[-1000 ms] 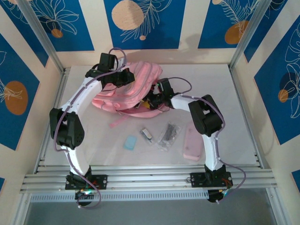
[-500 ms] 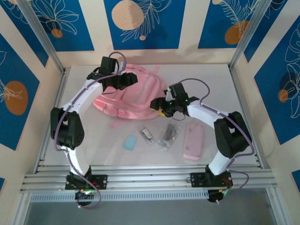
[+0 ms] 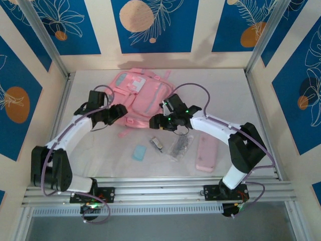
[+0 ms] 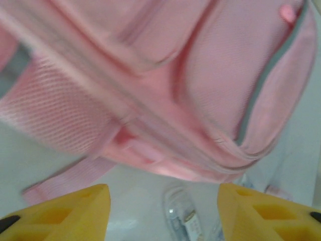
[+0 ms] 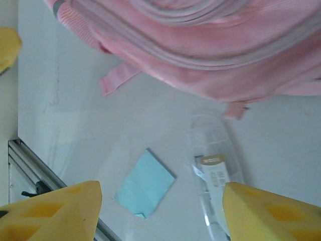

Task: Pack the student bag
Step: Close the student bag at the top-center of the table, then zip the student bag at the top-center of the table.

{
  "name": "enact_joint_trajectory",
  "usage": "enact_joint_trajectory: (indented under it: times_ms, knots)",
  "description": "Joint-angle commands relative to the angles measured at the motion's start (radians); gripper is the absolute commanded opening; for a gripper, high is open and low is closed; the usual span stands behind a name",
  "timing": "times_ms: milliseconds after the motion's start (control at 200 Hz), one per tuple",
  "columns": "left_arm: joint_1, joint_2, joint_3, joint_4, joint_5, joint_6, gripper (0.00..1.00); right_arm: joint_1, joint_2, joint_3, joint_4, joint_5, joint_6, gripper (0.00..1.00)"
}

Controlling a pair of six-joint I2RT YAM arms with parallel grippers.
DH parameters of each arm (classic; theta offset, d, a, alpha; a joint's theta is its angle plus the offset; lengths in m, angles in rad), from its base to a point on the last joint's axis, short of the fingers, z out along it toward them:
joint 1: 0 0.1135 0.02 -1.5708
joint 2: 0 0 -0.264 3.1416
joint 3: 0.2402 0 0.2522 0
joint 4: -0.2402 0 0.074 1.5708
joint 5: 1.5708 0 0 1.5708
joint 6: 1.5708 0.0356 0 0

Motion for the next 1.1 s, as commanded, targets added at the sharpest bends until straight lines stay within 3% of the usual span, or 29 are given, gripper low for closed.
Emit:
enact_joint_trajectory:
  times_ms: [0,290,705,900,975,1025,1095]
  knots:
    - [0.03,-0.043,-0.081,0.042,-0.041,-0.04,0.56,0.032,0.034,0.021,0.078,-0.02,-0.031,0.66]
    - [0.043,0.044,-0.217,0.276,-0.086,-0.16,0.54,0.098,0.047,0.024,0.15,0.017,-0.075,0.66]
    - [0.038,0.307,-0.258,0.865,-0.064,-0.259,0.52,0.105,0.054,-0.005,0.216,-0.043,-0.059,0.65]
    - [0.02,0.319,-0.276,0.854,-0.074,-0.292,0.38,0.107,0.06,-0.021,0.242,-0.041,-0.056,0.65]
    - [0.012,0.315,-0.282,0.844,-0.078,-0.291,0.2,0.115,0.069,-0.025,0.255,-0.039,-0.063,0.65]
    - [0.011,0.314,-0.281,0.839,-0.073,-0.3,0.01,0.124,0.074,-0.027,0.263,-0.039,-0.076,0.65]
    - [0.009,0.307,-0.273,0.826,-0.057,-0.321,0.0,0.14,0.078,-0.031,0.277,-0.034,-0.11,0.64]
